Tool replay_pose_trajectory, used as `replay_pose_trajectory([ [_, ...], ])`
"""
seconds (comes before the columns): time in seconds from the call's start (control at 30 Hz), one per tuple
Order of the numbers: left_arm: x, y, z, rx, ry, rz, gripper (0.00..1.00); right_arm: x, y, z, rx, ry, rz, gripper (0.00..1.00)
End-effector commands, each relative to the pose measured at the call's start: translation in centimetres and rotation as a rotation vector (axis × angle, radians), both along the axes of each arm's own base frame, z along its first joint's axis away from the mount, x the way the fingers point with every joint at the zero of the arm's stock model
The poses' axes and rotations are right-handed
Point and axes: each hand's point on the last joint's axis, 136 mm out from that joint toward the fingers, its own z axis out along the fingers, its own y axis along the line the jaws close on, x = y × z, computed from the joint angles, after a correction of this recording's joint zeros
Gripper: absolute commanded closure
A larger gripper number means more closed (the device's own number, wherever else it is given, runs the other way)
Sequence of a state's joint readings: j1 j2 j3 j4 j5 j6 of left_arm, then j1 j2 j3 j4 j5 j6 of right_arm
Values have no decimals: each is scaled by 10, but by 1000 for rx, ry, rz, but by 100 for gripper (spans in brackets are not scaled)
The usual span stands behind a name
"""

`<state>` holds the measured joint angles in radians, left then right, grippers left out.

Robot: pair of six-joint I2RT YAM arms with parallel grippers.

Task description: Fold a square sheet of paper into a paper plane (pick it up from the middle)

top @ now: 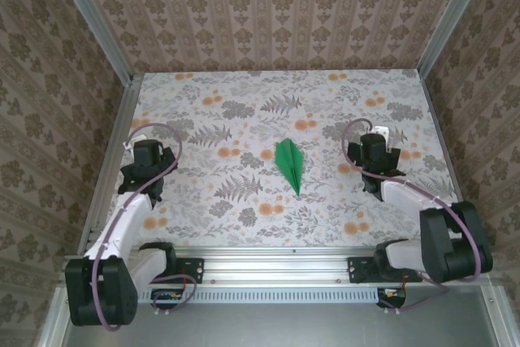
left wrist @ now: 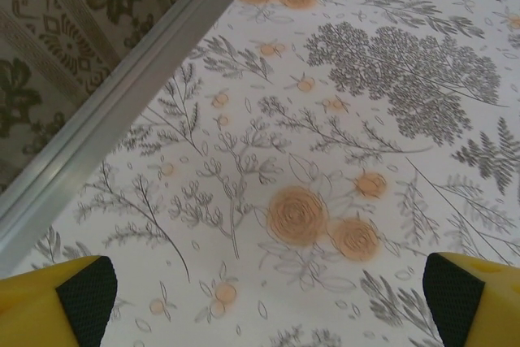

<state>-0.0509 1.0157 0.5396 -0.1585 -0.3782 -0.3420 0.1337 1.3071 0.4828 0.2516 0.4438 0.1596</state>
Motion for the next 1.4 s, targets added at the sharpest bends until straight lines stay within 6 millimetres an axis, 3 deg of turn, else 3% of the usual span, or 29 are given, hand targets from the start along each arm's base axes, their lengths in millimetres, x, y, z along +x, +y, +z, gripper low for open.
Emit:
replay_pose_trajectory([
  [0.0, 15, 6, 0, 122, -22, -19, 0, 31, 15, 32, 2, -206, 123, 0],
  [0.1, 27, -1, -7, 179, -59, -60, 0, 44, 22, 38, 12, -271, 199, 0],
  [0.2, 38, -12, -10, 188, -95, -131, 0, 50, 19, 15, 51, -325, 231, 0],
  [0.33, 51, -24, -13, 195, -138, -210, 0, 44, 23, 16, 63, -357, 270, 0],
  [0.43, 61, -31, -9, 206, -184, -256, 0, 48, 10, 12, 64, -314, 187, 0],
  [0.6, 84, -44, -8, 253, -197, -359, 1, 47, 8, 13, 60, -321, 174, 0],
  [0.7, 94, -47, -19, 233, -225, -376, 1, 47, 8, 14, 60, -322, 176, 0],
  [0.83, 91, -42, -31, 177, -237, -381, 2, 47, 9, 13, 59, -322, 179, 0],
  [1.37, 90, -35, -30, 190, -252, -336, 0, 47, 9, 13, 60, -320, 180, 0],
])
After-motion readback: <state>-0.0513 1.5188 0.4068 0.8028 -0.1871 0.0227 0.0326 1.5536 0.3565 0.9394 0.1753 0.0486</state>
